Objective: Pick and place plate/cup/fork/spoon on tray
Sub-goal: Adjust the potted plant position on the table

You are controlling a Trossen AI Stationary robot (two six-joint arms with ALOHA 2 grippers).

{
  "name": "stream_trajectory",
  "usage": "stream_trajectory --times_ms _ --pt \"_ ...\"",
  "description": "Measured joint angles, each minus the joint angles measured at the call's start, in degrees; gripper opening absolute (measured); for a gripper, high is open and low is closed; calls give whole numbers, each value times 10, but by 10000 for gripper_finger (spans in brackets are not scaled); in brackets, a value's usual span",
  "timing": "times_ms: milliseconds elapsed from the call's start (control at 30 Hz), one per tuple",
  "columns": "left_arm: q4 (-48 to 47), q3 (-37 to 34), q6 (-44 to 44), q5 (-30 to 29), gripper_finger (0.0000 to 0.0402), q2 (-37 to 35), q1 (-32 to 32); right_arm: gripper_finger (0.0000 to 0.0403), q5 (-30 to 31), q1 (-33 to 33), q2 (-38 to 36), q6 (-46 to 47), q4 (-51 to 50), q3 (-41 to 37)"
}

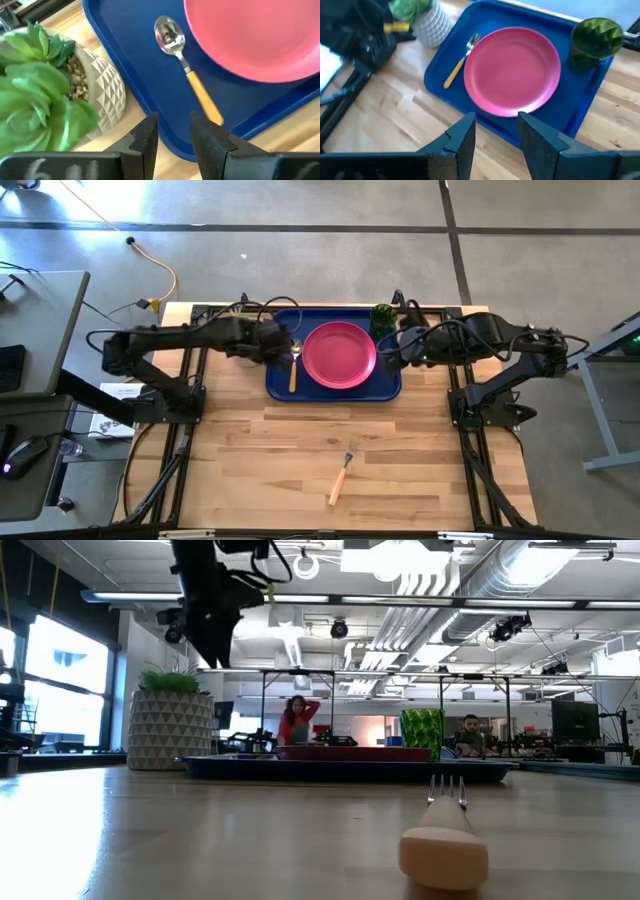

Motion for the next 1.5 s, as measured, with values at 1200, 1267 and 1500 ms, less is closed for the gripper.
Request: stream_trajectory --times_ms 1200,1267,1500 --pt "-17 -66 169 -47 103 71 112 138 33 -53 42 71 -3 0" --pt "-18 -66 176 -46 103 71 124 138 32 -53 42 63 -3 0" --pt "-29 -66 194 -46 103 71 161 138 26 -53 42 60 -3 0"
